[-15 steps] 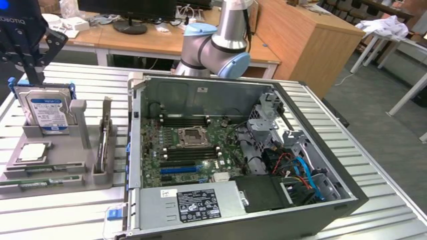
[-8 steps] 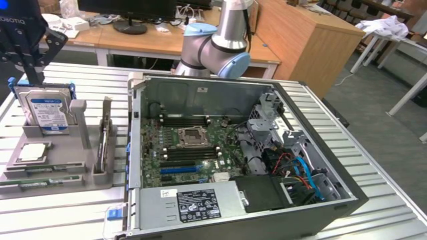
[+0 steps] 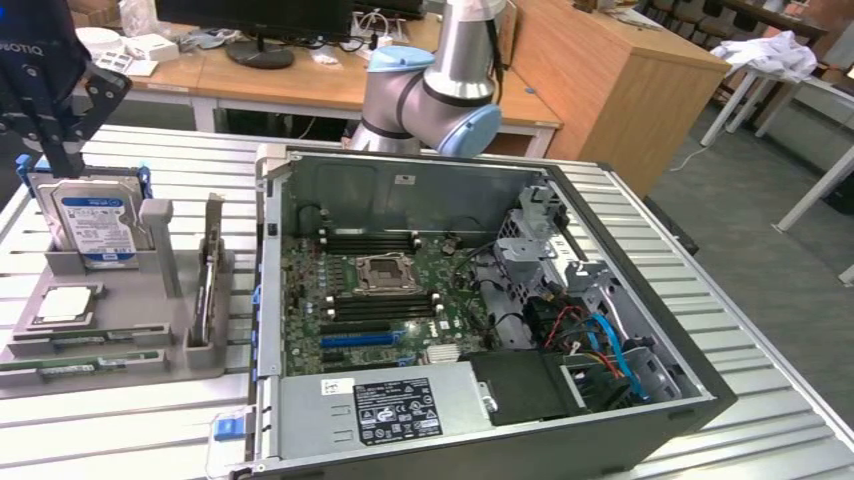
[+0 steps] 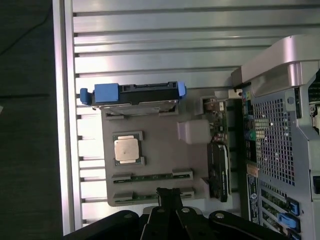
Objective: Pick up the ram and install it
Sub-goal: 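Reach for the ram, then pick up the ram and move it above insertion slot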
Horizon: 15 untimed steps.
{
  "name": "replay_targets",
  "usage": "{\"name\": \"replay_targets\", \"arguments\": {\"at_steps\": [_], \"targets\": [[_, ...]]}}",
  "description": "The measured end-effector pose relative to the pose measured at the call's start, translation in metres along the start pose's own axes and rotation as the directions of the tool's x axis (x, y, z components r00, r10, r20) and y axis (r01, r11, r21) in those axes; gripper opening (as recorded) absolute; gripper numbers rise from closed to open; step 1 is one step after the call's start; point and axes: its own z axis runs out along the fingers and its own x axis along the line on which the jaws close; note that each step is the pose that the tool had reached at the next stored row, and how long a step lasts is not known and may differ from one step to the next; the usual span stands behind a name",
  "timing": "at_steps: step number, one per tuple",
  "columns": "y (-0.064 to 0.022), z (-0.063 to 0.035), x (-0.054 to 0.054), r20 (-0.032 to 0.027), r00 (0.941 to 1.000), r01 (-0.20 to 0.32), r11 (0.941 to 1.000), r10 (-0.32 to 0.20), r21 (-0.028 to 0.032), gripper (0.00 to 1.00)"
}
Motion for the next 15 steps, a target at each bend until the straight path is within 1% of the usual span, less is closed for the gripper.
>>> {"name": "replay_targets", "arguments": {"at_steps": [4,15], "targets": [[-0.0046,-0.0002,-0.0003,0.0,1.0,0.0,1.0,0.0,0.0,0.11],[-0.0047,-0.0002,-0.0004,0.0,1.0,0.0,1.0,0.0,0.0,0.11]]}}
